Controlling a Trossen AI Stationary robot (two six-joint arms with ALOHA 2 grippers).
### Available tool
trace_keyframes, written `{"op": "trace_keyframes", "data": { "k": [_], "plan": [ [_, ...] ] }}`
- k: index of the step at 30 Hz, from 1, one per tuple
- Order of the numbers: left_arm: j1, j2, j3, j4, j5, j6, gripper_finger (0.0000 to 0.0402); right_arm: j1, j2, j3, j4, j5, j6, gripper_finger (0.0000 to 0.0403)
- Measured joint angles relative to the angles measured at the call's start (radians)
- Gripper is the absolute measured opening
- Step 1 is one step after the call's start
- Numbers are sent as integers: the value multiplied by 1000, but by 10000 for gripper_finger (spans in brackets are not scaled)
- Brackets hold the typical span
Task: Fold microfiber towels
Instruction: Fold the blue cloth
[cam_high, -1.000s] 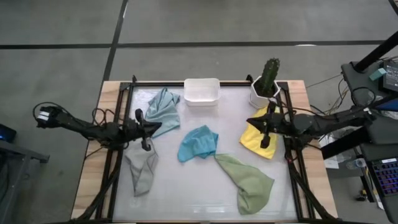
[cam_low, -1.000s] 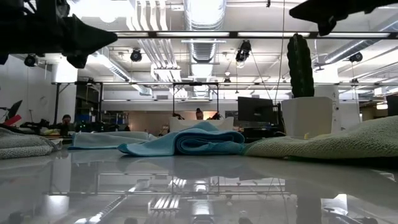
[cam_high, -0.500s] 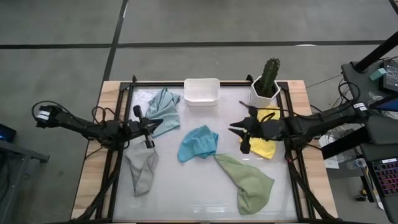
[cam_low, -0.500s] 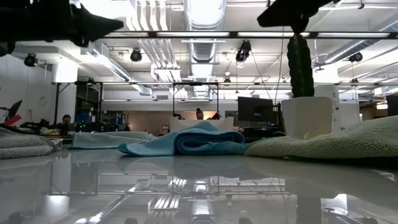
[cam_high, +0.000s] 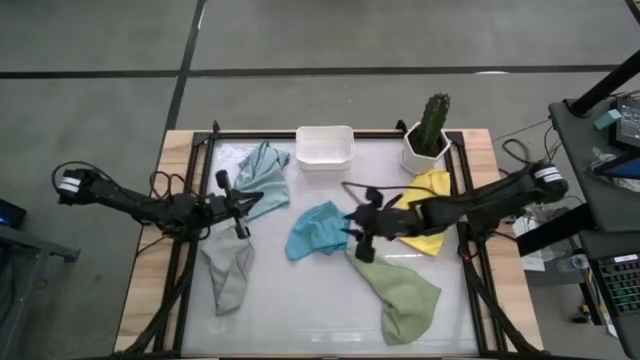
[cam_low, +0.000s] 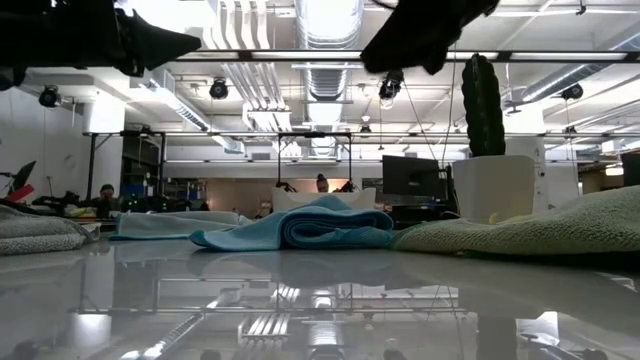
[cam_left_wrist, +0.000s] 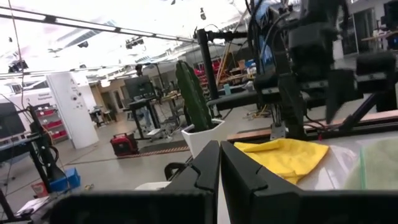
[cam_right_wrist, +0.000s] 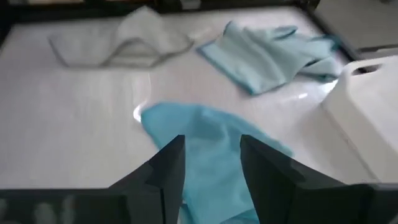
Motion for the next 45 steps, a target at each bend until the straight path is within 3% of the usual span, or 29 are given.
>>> {"op": "trace_keyframes", "data": {
  "k": [10, 22, 30, 45],
  "plan": [
    [-1, 19, 0, 0, 0, 0, 0, 1, 293, 248, -212, -58, -60, 129],
    [-2, 6, 0, 1, 3, 0, 0, -25, 549, 449, -230, -66, -218, 129],
    [-1, 6, -1, 1, 3, 0, 0, -52, 656, 490, -25, -211, -238, 152],
    [-1, 6, -1, 1, 4, 1, 0, -55, 772, 489, 167, -268, -203, 149]
  ]
}}
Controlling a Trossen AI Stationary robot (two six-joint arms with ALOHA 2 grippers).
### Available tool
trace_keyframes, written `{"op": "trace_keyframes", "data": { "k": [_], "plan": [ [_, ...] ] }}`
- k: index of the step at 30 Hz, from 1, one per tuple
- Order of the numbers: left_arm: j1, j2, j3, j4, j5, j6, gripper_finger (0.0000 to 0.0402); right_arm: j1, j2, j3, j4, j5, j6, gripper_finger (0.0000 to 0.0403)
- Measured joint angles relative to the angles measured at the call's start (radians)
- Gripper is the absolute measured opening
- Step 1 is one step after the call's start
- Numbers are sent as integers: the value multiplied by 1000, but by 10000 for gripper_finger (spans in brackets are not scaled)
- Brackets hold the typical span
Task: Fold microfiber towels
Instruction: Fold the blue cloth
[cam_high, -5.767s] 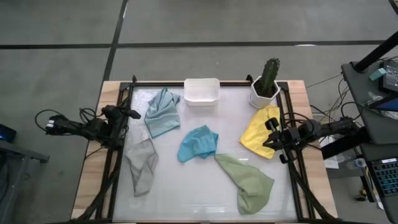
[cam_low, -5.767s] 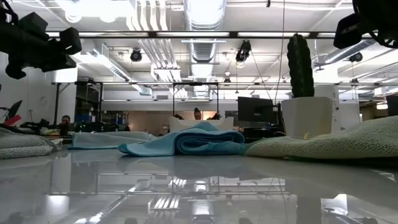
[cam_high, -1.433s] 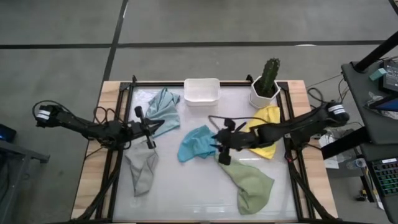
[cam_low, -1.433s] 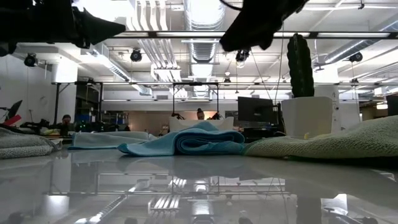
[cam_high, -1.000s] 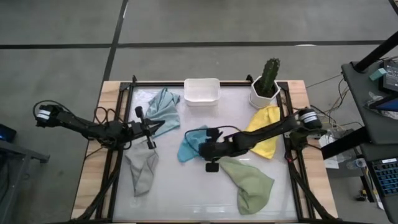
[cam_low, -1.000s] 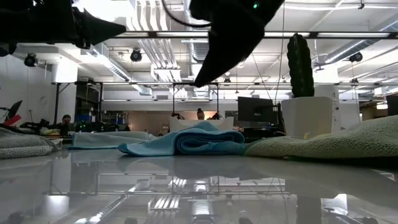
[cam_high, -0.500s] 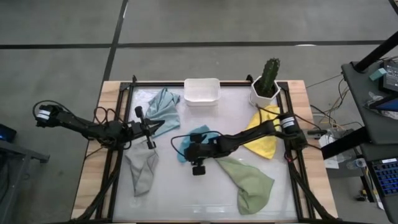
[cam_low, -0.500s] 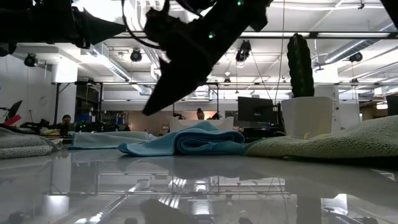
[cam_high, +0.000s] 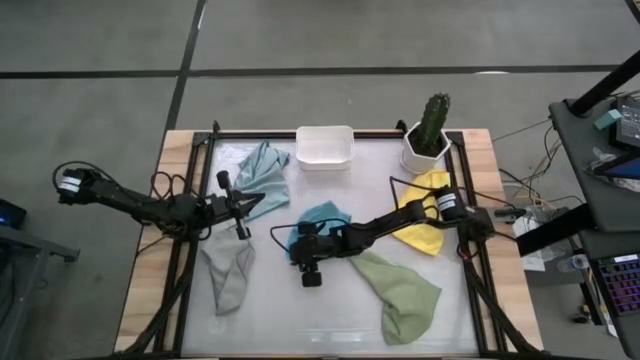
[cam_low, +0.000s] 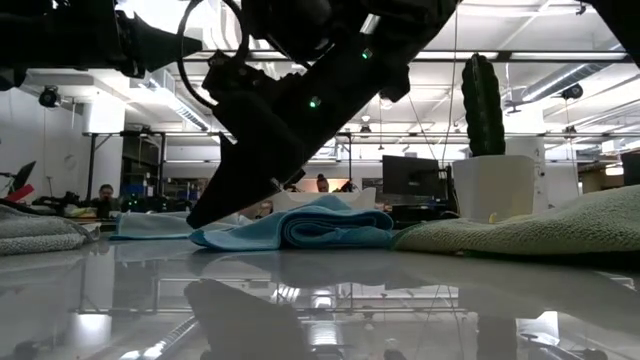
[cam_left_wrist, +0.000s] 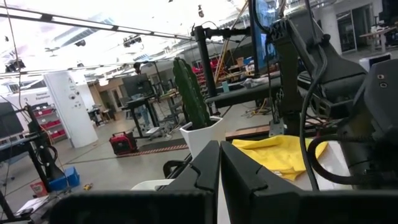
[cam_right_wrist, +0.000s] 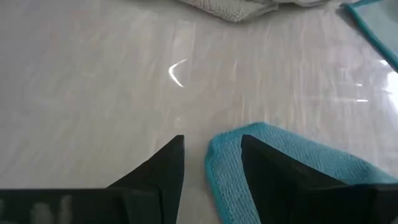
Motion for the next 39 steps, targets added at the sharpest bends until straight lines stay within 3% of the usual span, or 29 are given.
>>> {"op": "trace_keyframes", "data": {
  "k": [9, 17, 20, 35, 39],
  "plan": [
    [0, 5, 2, 0, 0, 0, 0, 0, 54, 0, 61, 0, 18, 123],
    [0, 7, 10, 4, 0, 0, 0, 2, 56, -1, 57, -3, -56, 22],
    [0, 8, 10, 6, 0, 0, 0, 1, 43, -2, 39, 7, -83, 12],
    [-1, 36, 9, 114, -25, 26, 2, -32, -270, -13, -118, 11, -239, 8],
    [0, 75, 11, 168, 64, 16, 30, -49, -342, -15, -143, 12, -257, 8]
  ]
}}
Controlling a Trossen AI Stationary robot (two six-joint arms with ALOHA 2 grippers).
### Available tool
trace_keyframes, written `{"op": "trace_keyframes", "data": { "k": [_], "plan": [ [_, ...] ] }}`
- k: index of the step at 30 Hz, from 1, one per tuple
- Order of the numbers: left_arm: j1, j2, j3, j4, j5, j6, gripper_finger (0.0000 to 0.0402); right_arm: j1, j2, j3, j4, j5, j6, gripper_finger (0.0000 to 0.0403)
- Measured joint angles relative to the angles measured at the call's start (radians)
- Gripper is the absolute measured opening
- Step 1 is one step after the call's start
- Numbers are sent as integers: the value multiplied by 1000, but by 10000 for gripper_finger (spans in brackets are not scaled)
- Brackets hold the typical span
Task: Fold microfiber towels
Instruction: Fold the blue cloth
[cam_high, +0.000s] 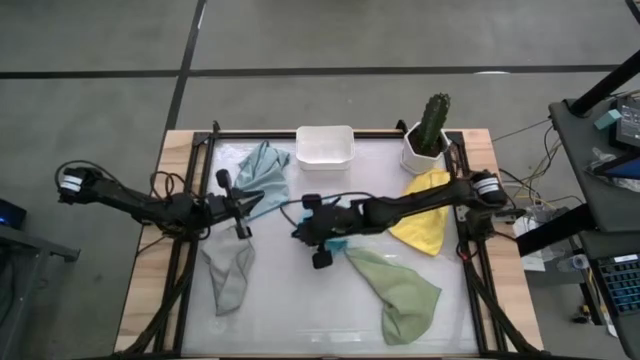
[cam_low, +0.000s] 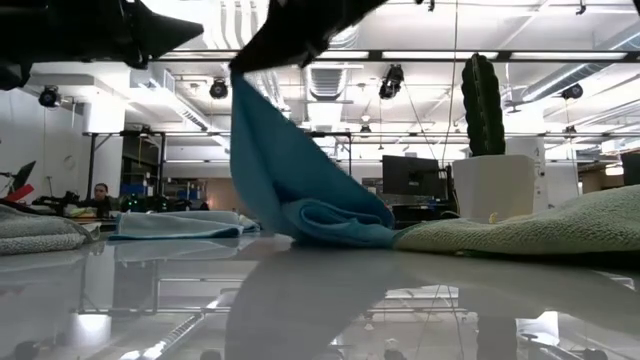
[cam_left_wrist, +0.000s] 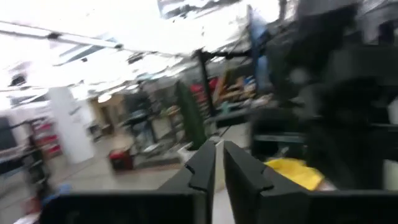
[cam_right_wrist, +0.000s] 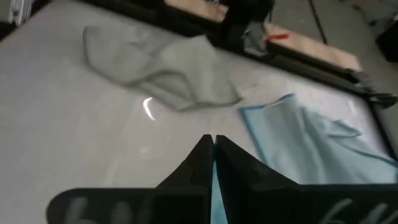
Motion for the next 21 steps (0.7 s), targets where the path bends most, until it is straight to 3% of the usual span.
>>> {"op": "trace_keyframes", "data": {
  "k": [3, 9, 16, 21],
  "plan": [
    [0, 52, 9, 83, 53, -43, 68, -14, -39, -1, 1, 20, -15, 8],
    [0, 210, 111, 100, 58, -116, 152, -33, -75, 17, 2, 134, -83, 8],
    [-1, 419, 252, 104, -154, -42, 206, -43, -85, 71, -41, 192, -164, 8],
    [0, 460, 266, 109, -166, -44, 212, -43, -112, 77, -97, 226, -182, 8]
  ]
}}
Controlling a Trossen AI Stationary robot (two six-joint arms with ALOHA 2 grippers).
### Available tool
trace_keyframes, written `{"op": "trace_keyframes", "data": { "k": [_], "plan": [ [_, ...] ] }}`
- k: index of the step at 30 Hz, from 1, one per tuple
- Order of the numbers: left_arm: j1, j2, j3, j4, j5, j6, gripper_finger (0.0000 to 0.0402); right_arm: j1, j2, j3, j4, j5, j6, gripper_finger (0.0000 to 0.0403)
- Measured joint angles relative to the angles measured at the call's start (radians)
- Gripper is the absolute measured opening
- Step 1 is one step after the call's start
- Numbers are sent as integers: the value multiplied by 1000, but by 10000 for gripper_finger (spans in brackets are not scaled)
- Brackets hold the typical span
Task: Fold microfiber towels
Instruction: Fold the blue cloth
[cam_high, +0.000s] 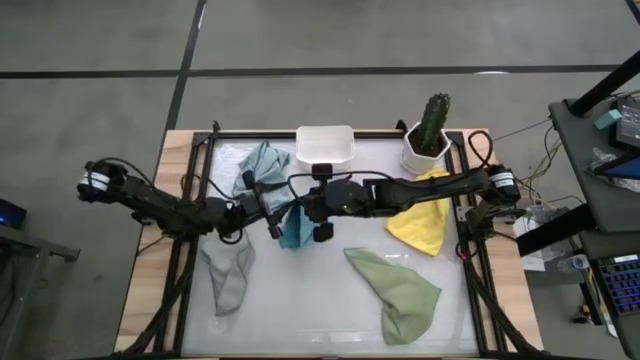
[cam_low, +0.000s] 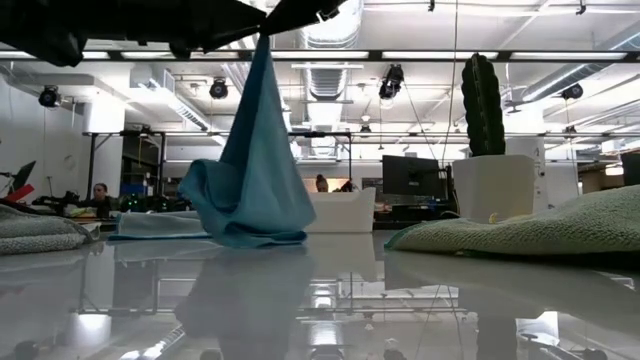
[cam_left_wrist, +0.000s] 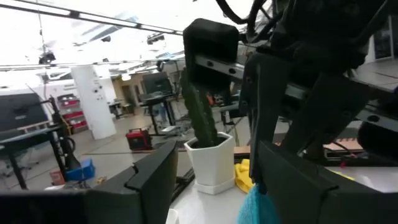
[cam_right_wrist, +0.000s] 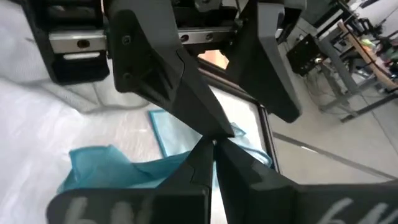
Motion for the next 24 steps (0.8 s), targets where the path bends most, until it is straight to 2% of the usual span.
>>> {"op": "trace_keyframes", "data": {
  "k": [7, 11, 17, 24],
  "plan": [
    [-13, -26, -10, -132, 0, -3, 212, -3, -64, 9, -45, 9, 8, 8],
    [-14, -27, -10, -210, 1, -108, 212, -3, -74, 6, -65, 7, 11, 8],
    [-14, 27, -7, -206, 1, -206, 212, -4, -92, 23, -58, 8, 10, 8],
    [-13, 122, 8, -200, 4, -251, 212, -5, -90, 23, -59, 10, 11, 8]
  ]
}}
